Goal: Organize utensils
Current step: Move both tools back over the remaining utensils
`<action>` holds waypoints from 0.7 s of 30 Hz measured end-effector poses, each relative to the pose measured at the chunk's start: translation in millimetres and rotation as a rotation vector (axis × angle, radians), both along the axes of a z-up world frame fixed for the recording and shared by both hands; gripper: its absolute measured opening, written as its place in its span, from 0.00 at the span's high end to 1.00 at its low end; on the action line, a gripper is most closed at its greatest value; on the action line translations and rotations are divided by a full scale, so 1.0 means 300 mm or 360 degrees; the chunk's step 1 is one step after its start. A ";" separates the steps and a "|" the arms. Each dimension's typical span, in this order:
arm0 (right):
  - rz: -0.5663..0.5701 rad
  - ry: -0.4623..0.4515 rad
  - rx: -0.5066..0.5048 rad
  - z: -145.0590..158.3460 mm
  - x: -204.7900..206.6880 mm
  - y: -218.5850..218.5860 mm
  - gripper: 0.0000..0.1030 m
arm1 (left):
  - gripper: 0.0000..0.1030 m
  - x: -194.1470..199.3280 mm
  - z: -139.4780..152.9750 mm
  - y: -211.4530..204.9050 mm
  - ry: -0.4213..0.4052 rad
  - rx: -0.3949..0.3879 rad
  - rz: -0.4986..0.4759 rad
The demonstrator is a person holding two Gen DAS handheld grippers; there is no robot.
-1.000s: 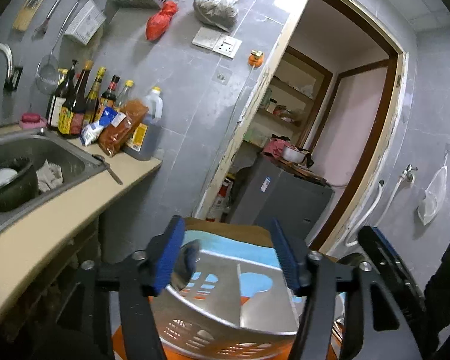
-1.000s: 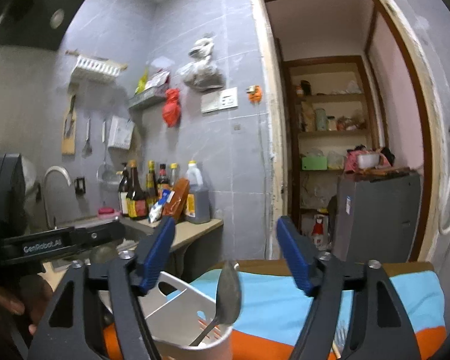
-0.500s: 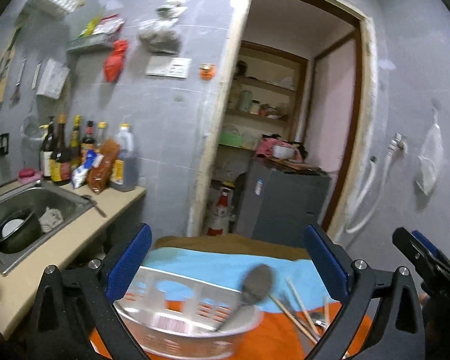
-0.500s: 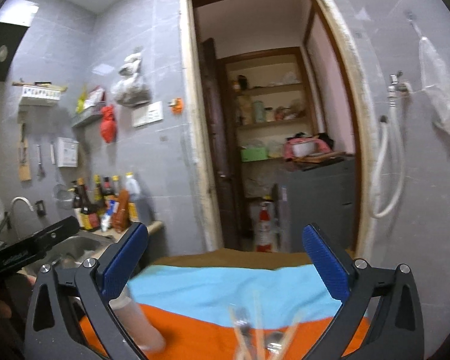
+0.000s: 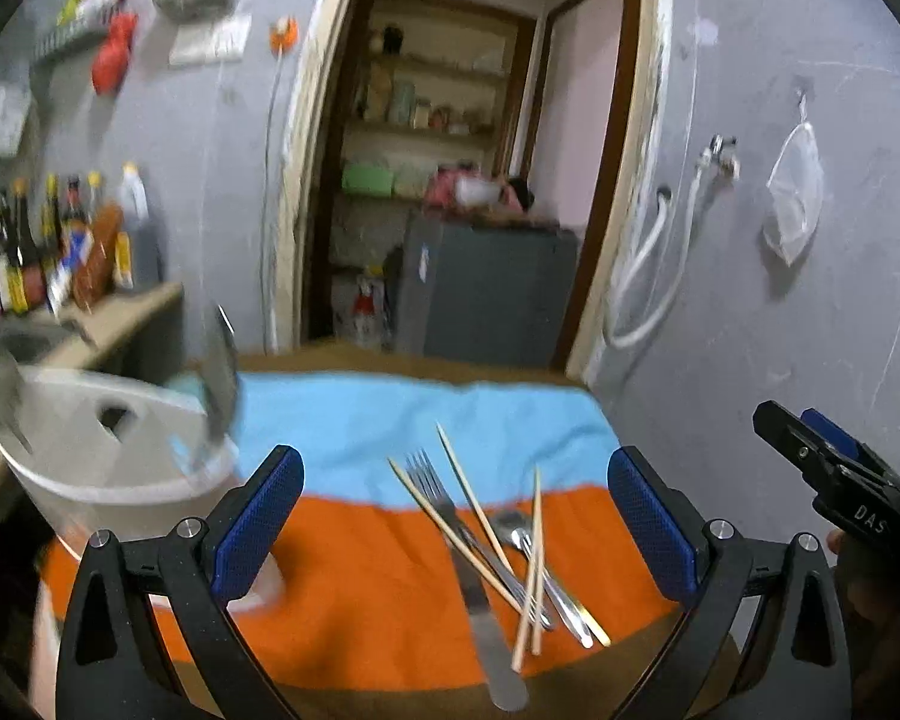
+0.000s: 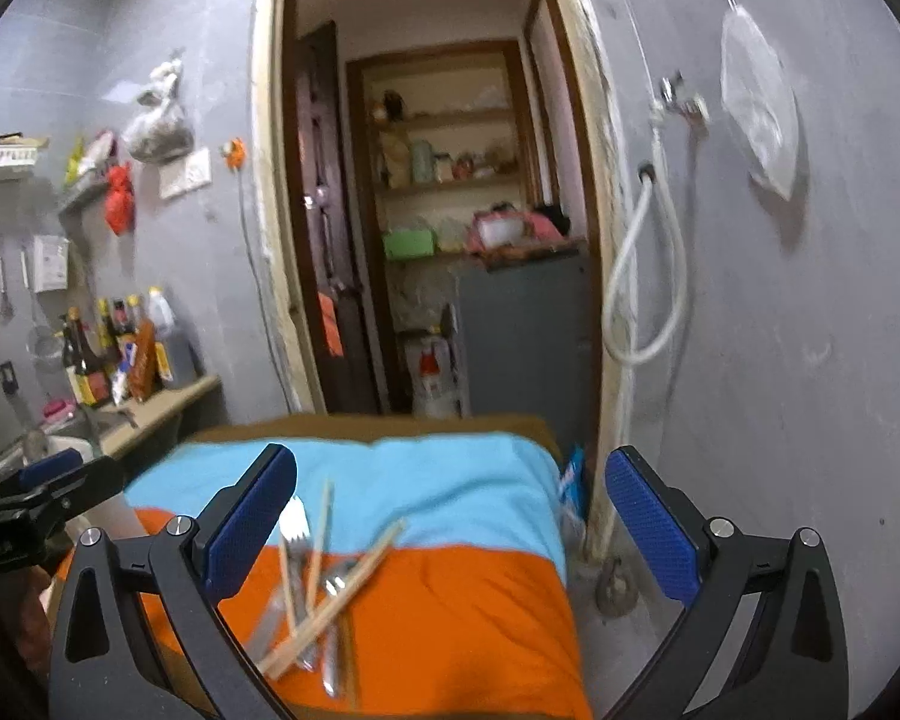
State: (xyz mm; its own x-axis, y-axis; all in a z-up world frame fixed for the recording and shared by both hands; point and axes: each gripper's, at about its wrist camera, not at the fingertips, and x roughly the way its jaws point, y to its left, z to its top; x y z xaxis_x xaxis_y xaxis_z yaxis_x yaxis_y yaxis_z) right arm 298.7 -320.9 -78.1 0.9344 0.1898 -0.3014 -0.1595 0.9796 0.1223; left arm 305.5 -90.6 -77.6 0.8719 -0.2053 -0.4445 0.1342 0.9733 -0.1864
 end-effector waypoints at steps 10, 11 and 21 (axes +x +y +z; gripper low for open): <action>0.0085 0.0346 0.0097 -0.191 0.119 -0.032 0.17 | 0.04 0.147 -0.209 0.019 0.0307 -0.0056 0.0065; 0.0111 0.0375 0.0107 -0.206 0.134 -0.024 0.19 | 0.05 0.159 -0.221 0.022 0.0320 -0.0062 0.0071; 0.0288 0.0667 0.0076 -0.312 0.298 0.062 0.53 | 0.50 0.283 -0.293 0.025 0.0468 -0.0127 -0.0022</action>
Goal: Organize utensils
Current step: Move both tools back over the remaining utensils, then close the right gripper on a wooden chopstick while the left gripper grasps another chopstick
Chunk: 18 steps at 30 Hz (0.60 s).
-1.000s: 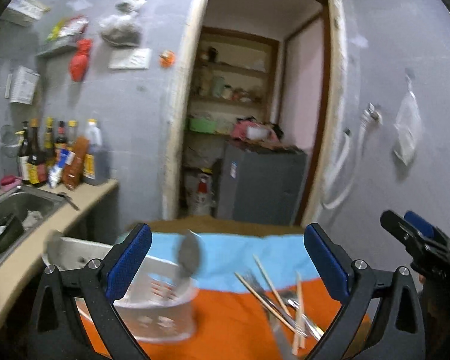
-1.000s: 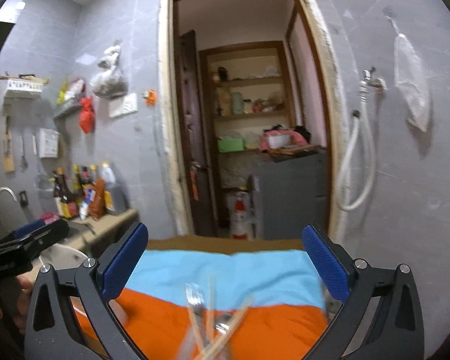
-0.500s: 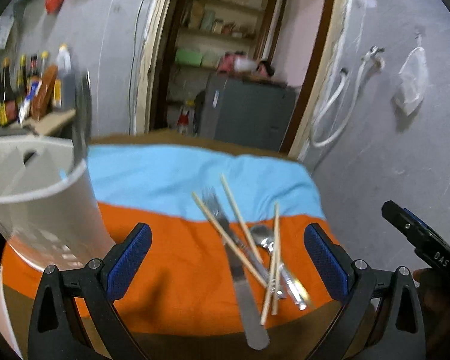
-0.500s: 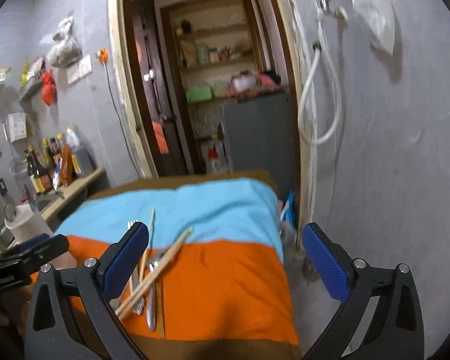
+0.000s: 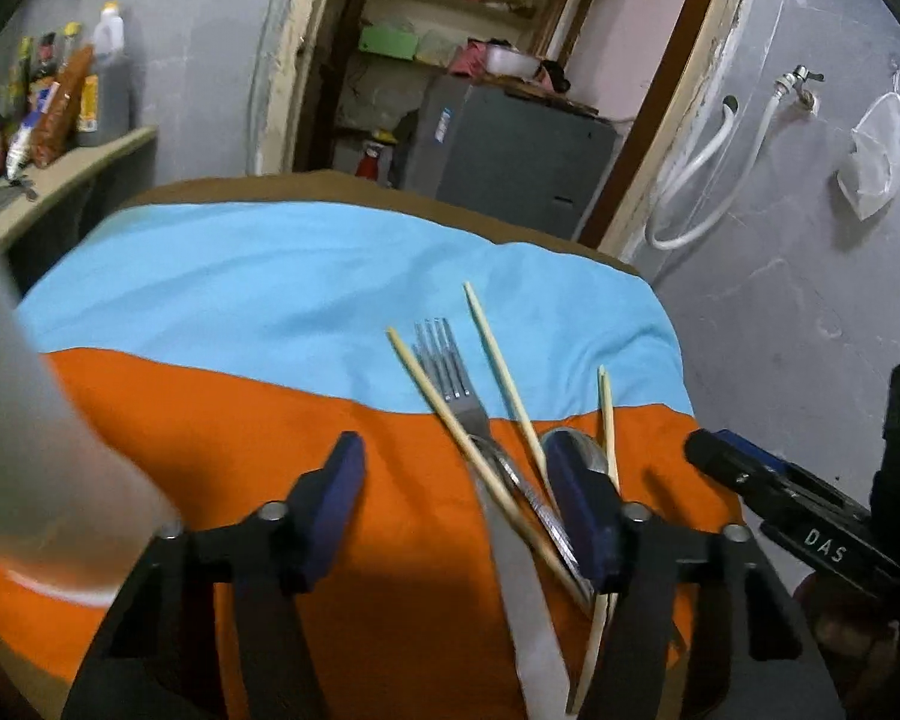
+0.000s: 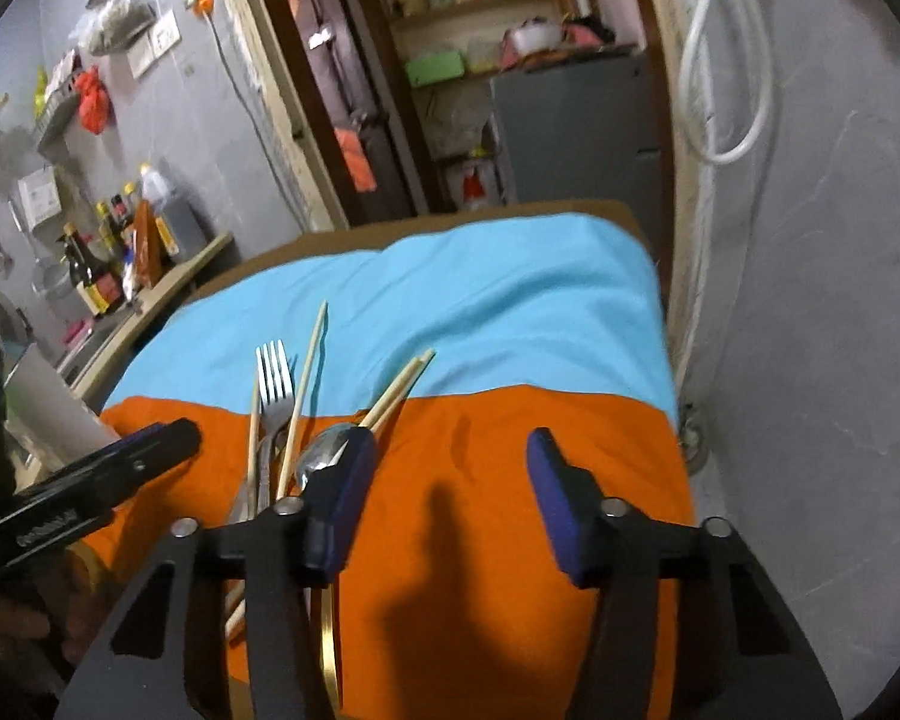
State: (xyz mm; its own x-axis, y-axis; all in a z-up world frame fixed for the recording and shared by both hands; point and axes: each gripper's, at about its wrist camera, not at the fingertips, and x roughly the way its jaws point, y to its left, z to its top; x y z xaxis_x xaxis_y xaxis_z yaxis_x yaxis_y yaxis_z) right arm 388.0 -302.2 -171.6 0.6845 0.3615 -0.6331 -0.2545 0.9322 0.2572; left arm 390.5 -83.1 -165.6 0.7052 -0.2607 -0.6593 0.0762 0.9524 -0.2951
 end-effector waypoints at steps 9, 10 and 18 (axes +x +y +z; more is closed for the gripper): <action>0.0155 0.0194 0.0003 -0.040 0.103 0.061 0.64 | 0.69 0.087 -0.056 0.020 0.0196 -0.0069 -0.0016; 0.0164 0.0211 0.0002 -0.044 0.109 0.063 0.64 | 0.70 0.088 -0.059 0.021 0.0206 -0.0072 -0.0020; 0.0204 0.0228 0.0020 -0.042 0.155 0.093 0.65 | 0.79 0.112 -0.057 0.021 0.0259 -0.0069 -0.0038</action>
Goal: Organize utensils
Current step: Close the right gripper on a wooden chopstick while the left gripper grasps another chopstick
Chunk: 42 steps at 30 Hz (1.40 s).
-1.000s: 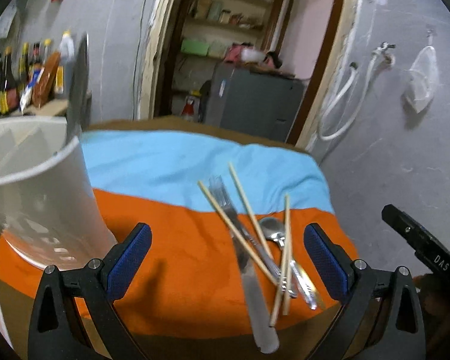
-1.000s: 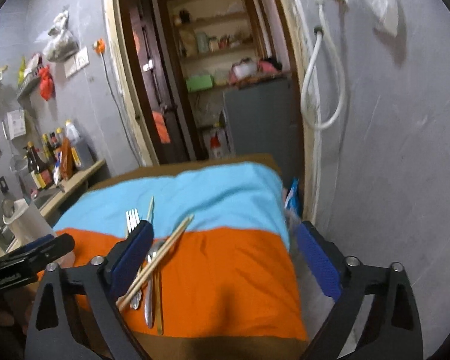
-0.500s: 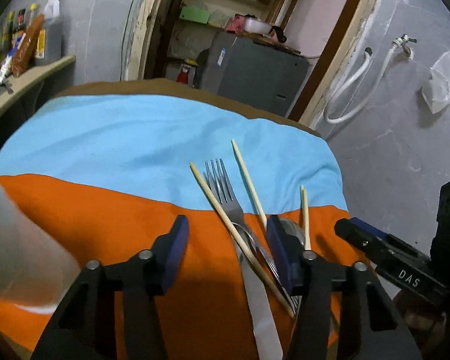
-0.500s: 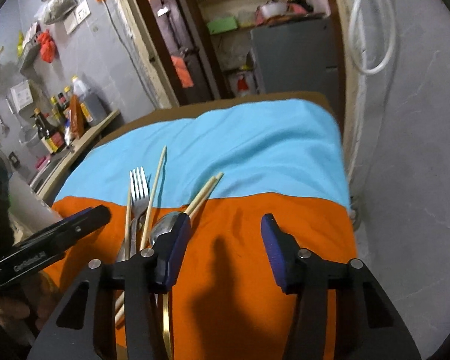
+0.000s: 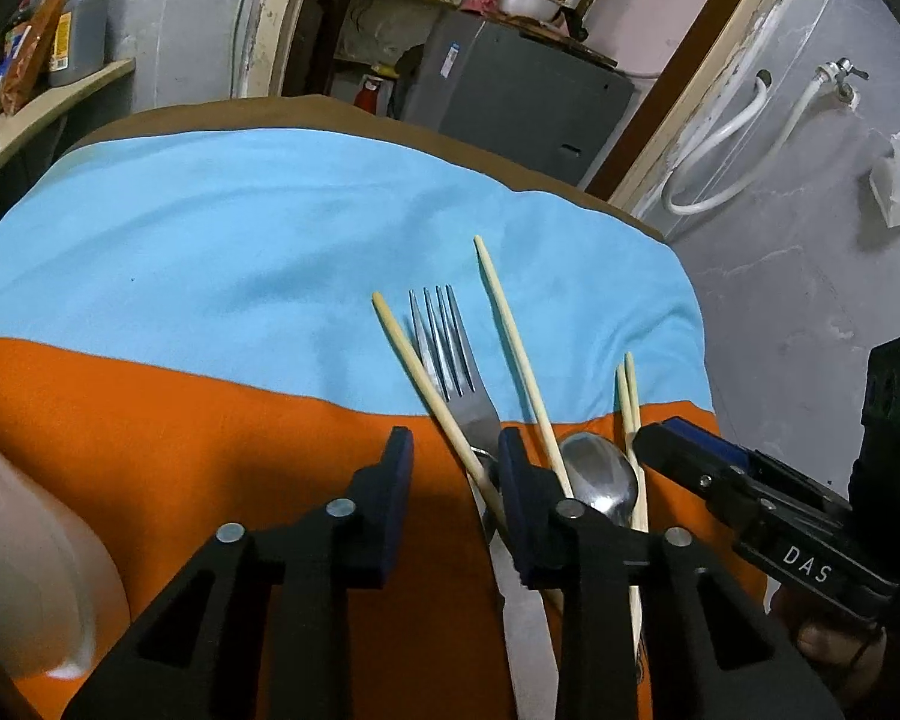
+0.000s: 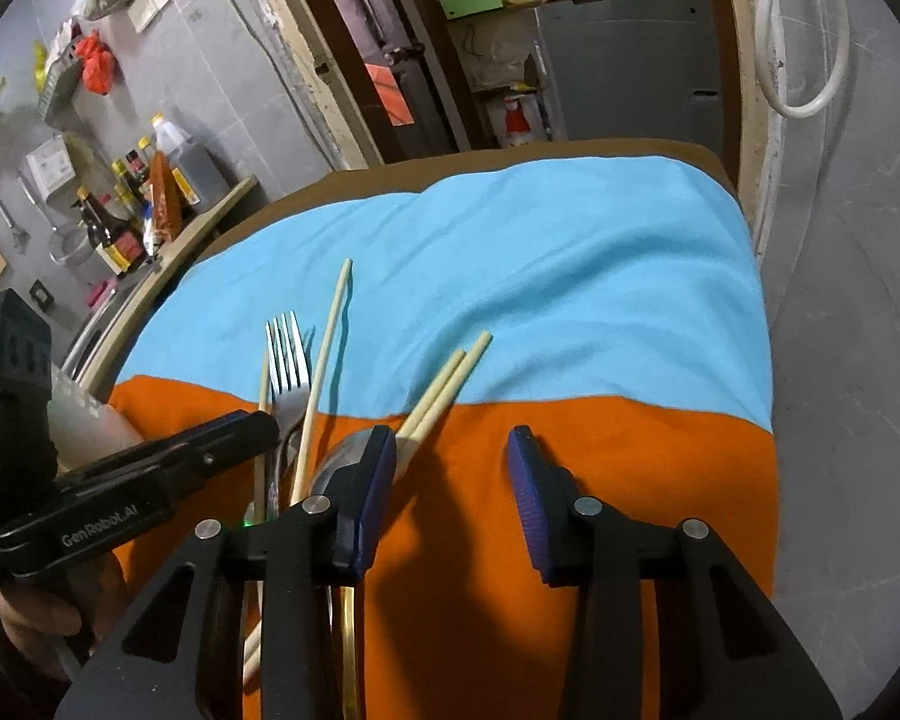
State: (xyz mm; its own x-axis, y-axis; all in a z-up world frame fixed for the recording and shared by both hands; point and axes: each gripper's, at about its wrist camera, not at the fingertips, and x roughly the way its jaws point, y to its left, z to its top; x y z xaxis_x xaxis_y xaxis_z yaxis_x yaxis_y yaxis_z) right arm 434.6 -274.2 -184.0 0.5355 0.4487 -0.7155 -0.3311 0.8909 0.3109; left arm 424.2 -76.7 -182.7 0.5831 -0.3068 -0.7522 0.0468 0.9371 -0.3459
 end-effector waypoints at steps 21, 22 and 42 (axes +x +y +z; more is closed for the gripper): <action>-0.0072 0.0040 0.0098 -0.019 0.026 -0.025 0.82 | 0.95 0.020 -0.007 0.020 0.0074 -0.0026 -0.0003; -0.0074 0.0038 0.0081 -0.018 0.027 -0.021 0.82 | 0.95 0.025 -0.006 0.015 0.0083 -0.0018 -0.0004; -0.0083 0.0038 -0.0253 0.000 -0.002 0.050 0.84 | 0.95 0.058 -0.005 0.001 0.0120 0.0043 -0.0040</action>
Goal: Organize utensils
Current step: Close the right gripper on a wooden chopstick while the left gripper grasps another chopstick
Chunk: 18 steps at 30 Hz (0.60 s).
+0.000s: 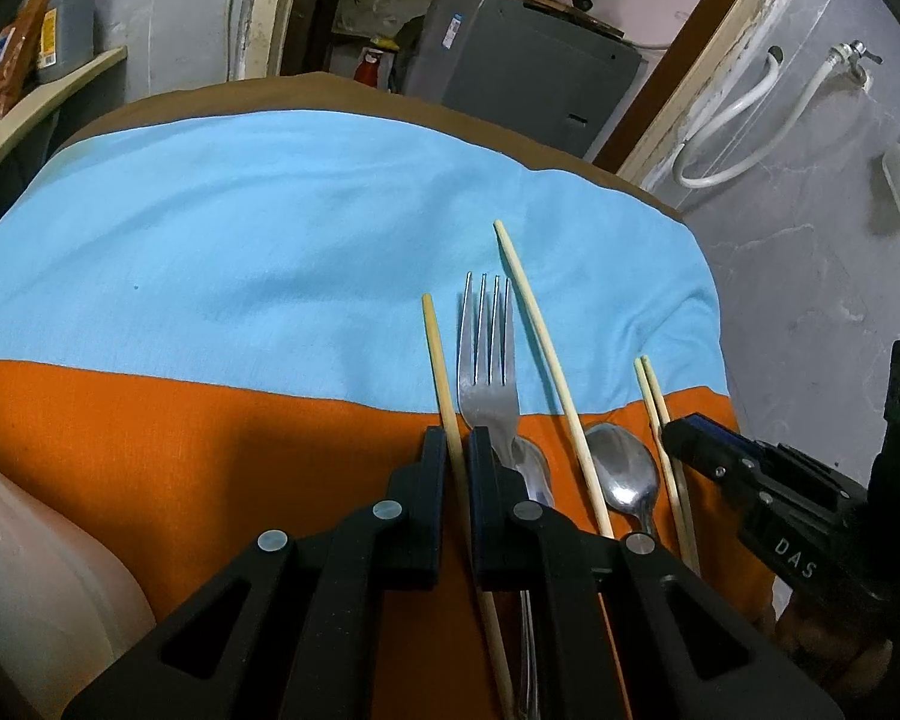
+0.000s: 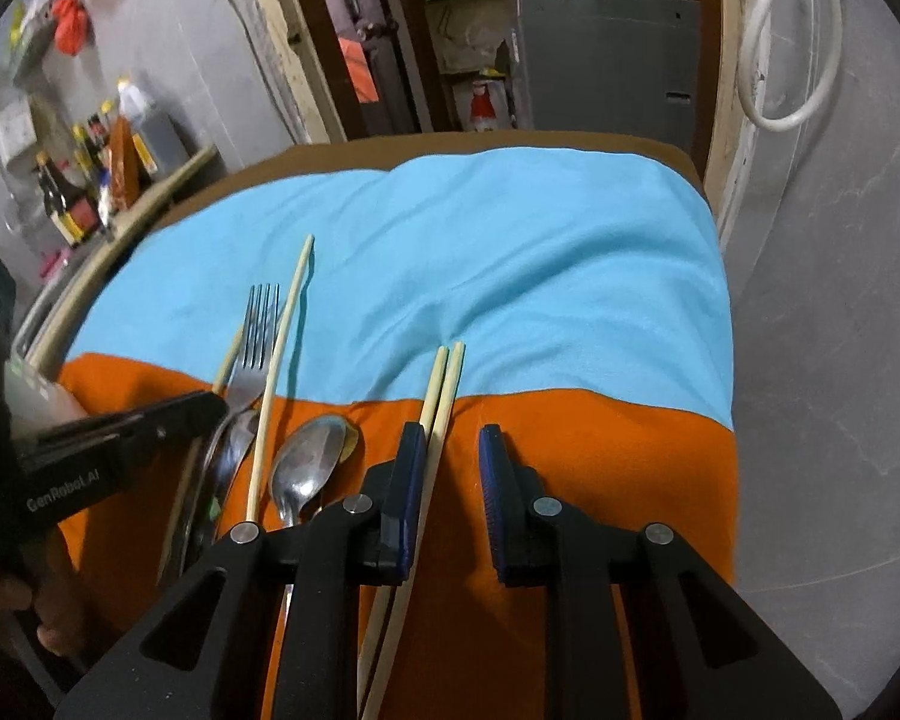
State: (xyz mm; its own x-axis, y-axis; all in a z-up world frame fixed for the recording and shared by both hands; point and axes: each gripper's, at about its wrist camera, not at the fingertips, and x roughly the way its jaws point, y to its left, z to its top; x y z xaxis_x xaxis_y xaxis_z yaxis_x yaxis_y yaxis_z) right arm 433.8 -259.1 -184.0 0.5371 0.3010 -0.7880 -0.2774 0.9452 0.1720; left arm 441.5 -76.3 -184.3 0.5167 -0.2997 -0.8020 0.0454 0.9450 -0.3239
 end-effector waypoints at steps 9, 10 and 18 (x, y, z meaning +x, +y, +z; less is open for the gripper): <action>-0.0005 0.0015 -0.0132 -0.009 -0.031 0.008 0.84 | 0.95 0.001 0.003 0.006 0.0008 -0.0001 -0.0007; 0.0002 0.0008 -0.0151 -0.012 -0.029 0.015 0.84 | 0.95 0.001 0.002 0.006 0.0010 -0.0003 -0.0005; 0.0010 -0.0001 -0.0226 -0.011 0.018 0.037 0.83 | 0.95 0.013 0.005 -0.012 0.0026 0.0036 -0.0008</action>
State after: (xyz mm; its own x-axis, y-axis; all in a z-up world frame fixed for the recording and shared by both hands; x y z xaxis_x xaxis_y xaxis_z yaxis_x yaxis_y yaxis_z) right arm 439.1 -247.9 -187.4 0.5360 0.1897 -0.8226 -0.2834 0.9583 0.0363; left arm 445.3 -80.0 -182.9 0.5020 -0.2840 -0.8169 0.0449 0.9518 -0.3033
